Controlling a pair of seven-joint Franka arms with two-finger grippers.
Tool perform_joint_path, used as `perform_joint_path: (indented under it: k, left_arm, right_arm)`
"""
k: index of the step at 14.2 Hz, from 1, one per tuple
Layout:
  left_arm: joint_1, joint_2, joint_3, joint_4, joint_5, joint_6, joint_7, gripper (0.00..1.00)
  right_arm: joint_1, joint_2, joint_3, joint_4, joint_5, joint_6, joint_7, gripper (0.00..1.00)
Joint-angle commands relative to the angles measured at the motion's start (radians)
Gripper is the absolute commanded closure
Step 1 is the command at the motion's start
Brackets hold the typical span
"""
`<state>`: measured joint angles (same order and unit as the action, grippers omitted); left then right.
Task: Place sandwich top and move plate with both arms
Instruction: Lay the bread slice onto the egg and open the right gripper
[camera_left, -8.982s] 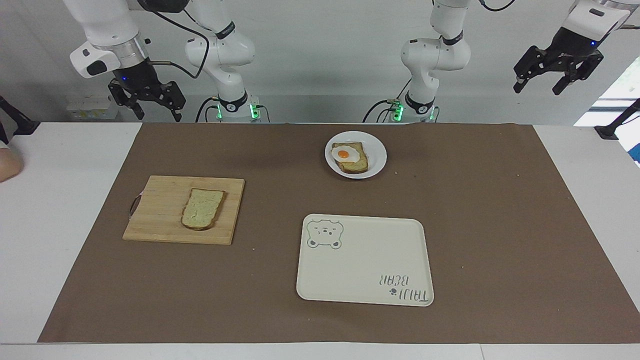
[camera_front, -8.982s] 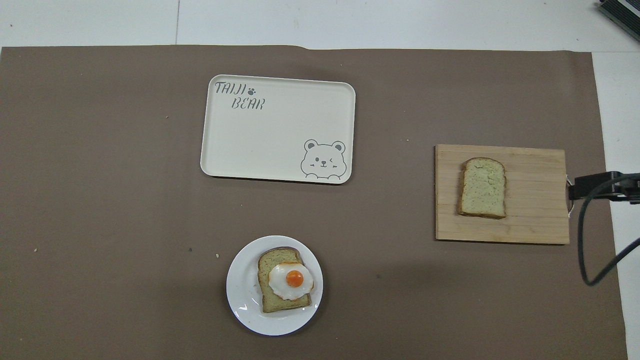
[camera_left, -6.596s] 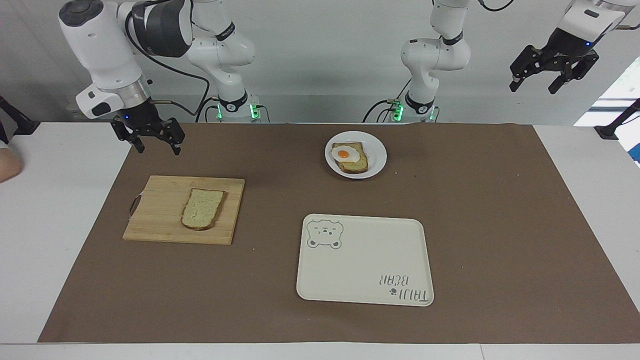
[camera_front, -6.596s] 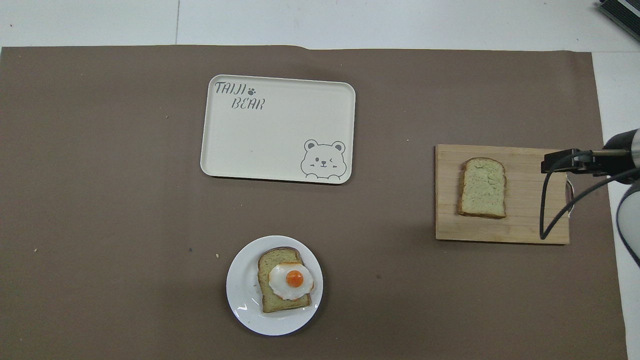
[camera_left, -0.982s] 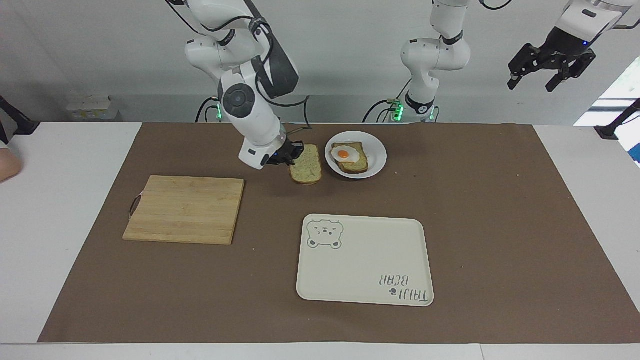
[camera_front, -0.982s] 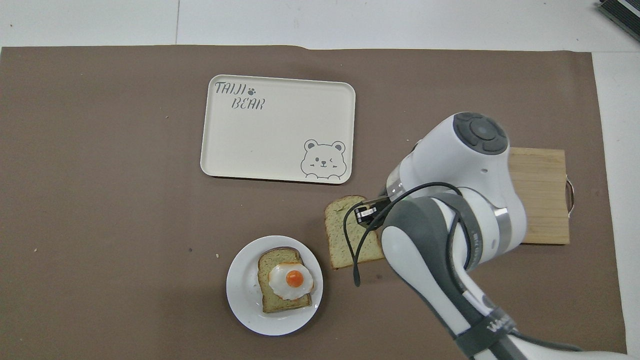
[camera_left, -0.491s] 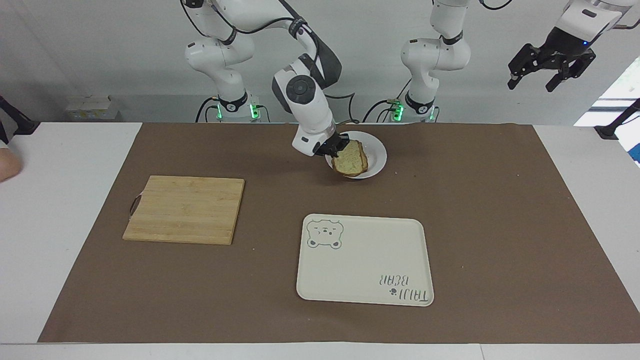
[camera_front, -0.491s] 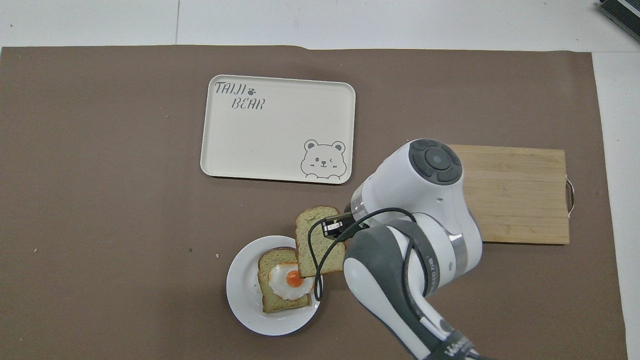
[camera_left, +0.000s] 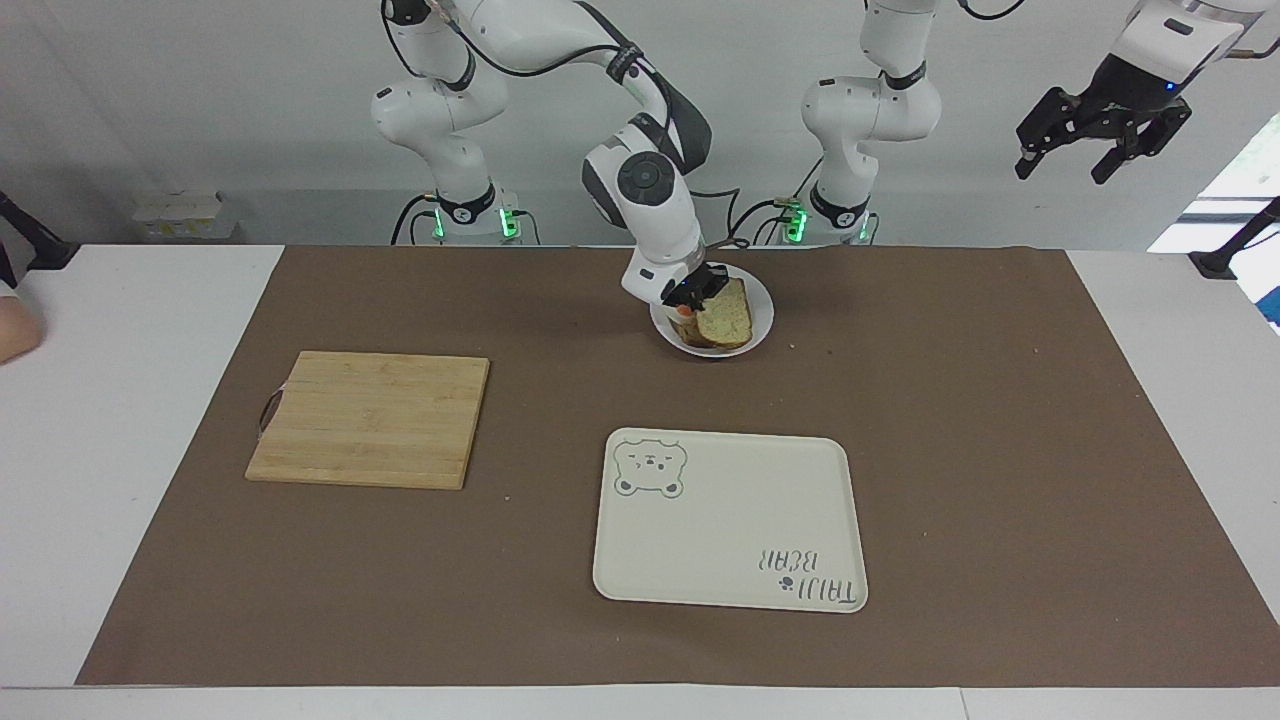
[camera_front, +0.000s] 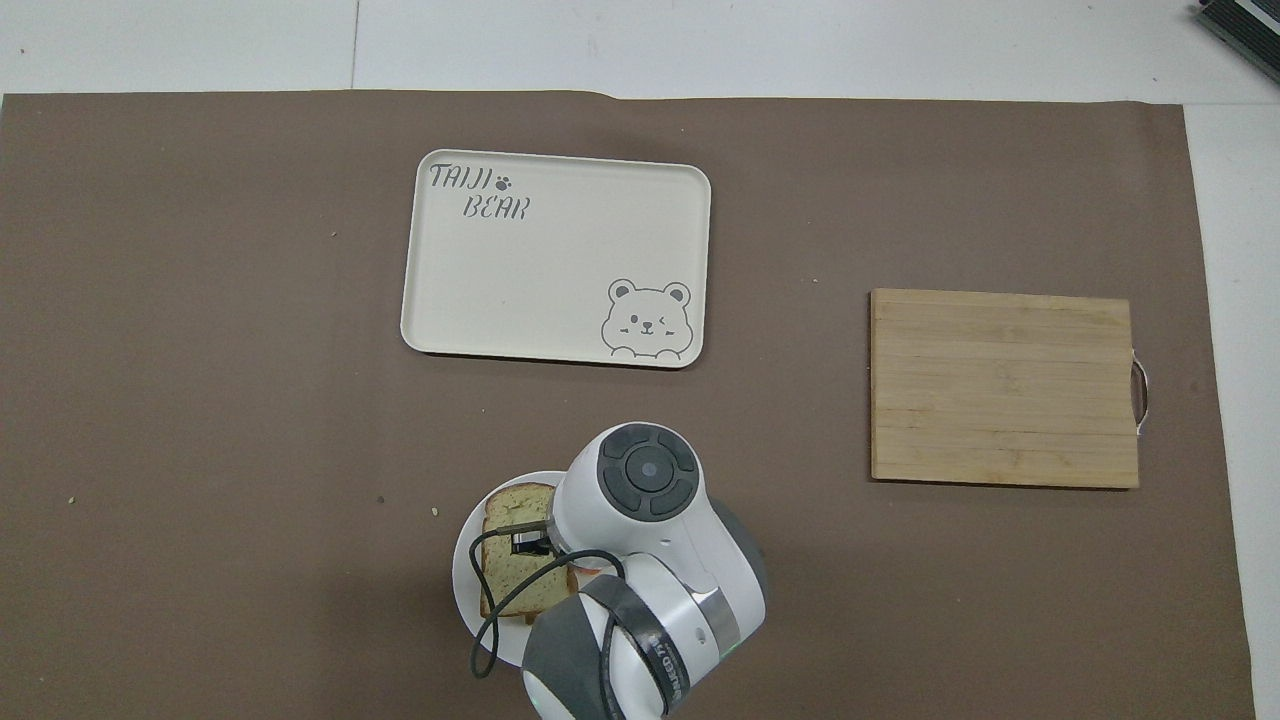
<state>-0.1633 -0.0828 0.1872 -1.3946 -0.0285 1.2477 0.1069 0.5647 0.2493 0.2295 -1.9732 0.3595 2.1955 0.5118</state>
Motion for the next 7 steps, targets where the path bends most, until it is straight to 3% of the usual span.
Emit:
perform_joint_path:
  k: [1,2,3,4,7]
  left_arm:
    - [0.004,-0.023,-0.002,-0.021,-0.013,-0.007,-0.007,0.00]
    - [0.004,-0.023,-0.002,-0.021,-0.013,-0.005,-0.007,0.00]
    - [0.004,-0.023,-0.002,-0.021,-0.013,-0.005,-0.007,0.00]
    - [0.004,-0.023,-0.002,-0.021,-0.013,-0.007,-0.007,0.00]
    - [0.004,-0.023,-0.002,-0.021,-0.013,-0.005,-0.007,0.00]
  right_arm:
    - [0.003,-0.015,-0.002,-0.033,0.027,0.009,0.014,1.00]
    - [0.003,-0.015,-0.002,-0.033,0.027,0.009,0.014,0.87]
    - [0.003,-0.015,-0.002,-0.032,0.027,0.006,0.007,0.39]
    - [0.003,-0.015,-0.006,-0.030,0.016,-0.002,-0.001,0.00]
    - [-0.015,-0.013,-0.015,-0.007,0.004,0.006,0.002,0.00]
